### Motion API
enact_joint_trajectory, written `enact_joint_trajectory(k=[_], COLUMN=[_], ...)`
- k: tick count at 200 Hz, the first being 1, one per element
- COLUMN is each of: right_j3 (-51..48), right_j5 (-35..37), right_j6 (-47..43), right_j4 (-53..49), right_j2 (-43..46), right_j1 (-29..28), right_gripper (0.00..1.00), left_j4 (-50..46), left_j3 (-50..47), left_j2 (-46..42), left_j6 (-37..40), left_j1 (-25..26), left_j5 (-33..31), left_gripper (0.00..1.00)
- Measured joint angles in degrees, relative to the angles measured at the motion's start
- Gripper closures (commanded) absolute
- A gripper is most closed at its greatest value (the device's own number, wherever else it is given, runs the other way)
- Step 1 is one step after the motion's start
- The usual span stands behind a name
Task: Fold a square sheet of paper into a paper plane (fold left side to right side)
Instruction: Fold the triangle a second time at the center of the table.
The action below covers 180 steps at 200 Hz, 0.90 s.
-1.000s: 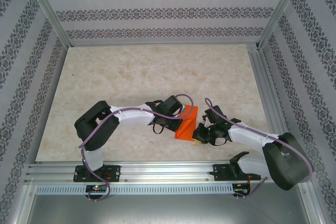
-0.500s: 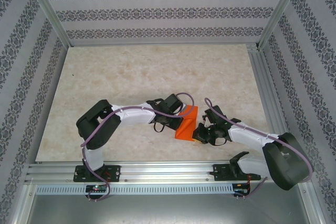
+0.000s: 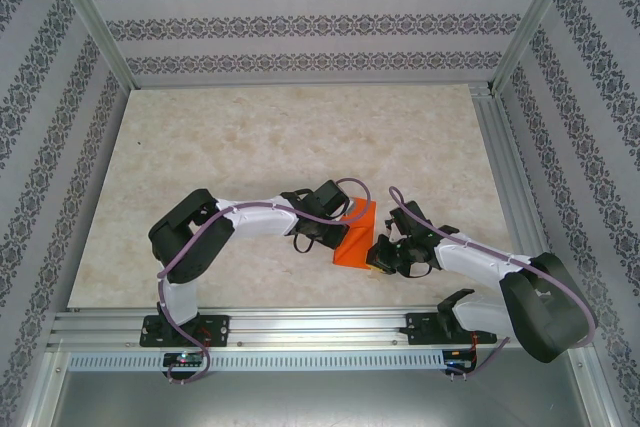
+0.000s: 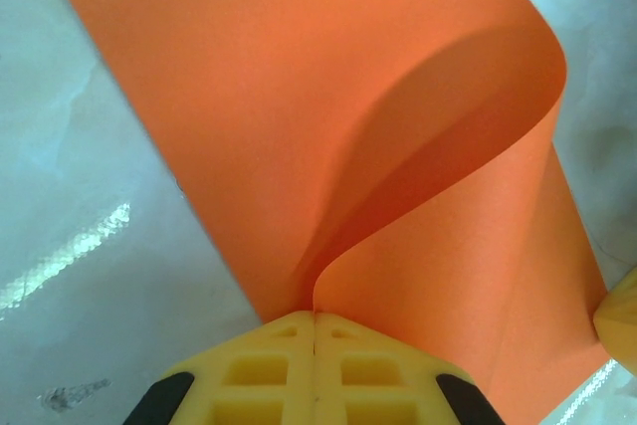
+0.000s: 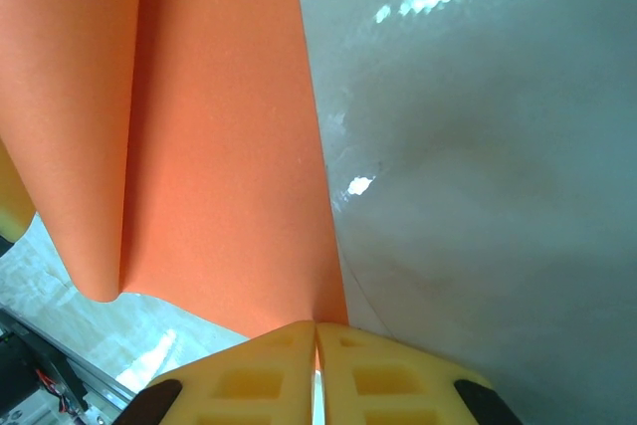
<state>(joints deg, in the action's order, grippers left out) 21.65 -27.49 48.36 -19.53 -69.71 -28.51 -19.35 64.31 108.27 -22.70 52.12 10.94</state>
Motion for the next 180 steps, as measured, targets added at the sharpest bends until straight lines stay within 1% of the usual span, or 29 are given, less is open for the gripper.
enact_joint_trajectory(k=[96, 180], right_j3=[0.63, 1.92], right_j5=[0.7, 0.79], right_j6=[-0.07, -0.46], right_j4=[-1.01, -1.84], right_j2=[0.0, -1.84], right_j1=[0.0, 0.0], right_gripper=[0.88, 0.88], left_j4=[0.0, -0.07], left_j3=[0.63, 0.92], left_j2=[0.55, 0.55], left_j6=[0.02, 0.26], left_j1=[0.0, -0.04], left_j5=[0.17, -0.15], left_gripper=[0.98, 0.97])
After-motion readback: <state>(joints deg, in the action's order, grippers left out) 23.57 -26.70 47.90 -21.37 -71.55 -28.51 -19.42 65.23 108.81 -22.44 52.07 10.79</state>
